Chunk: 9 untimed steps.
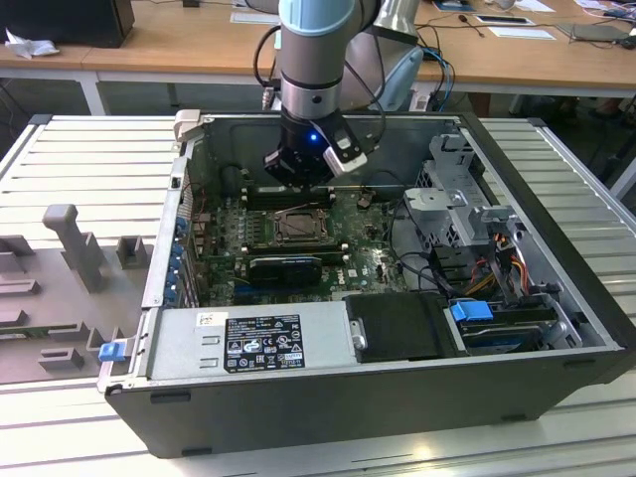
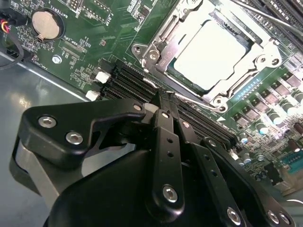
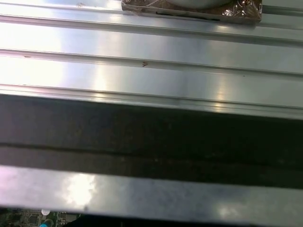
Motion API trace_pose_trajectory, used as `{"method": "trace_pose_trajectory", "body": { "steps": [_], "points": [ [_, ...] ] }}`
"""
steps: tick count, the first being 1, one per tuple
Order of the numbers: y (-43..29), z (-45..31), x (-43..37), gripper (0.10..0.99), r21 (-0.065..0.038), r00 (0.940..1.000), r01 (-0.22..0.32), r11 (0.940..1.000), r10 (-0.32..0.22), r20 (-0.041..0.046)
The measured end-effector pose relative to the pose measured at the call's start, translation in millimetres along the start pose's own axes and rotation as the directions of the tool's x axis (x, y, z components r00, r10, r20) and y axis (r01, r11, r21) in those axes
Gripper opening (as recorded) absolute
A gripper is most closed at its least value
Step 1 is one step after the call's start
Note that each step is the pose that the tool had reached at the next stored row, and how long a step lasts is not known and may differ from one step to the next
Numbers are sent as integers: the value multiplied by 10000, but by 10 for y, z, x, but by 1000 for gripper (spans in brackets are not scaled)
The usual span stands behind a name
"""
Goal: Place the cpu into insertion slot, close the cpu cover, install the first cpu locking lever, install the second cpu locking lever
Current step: 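Install the first cpu locking lever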
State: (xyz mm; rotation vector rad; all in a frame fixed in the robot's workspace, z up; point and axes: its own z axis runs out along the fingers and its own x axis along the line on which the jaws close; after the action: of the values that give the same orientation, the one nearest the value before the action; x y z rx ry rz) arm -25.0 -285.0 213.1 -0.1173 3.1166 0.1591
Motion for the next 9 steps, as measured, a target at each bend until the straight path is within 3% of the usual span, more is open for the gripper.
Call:
{"method": "trace_pose_trajectory", "body": {
  "steps": [9],
  "points": [
    [-21,38,-24,106,-1,10000,0,10000,0,5]
  ]
}}
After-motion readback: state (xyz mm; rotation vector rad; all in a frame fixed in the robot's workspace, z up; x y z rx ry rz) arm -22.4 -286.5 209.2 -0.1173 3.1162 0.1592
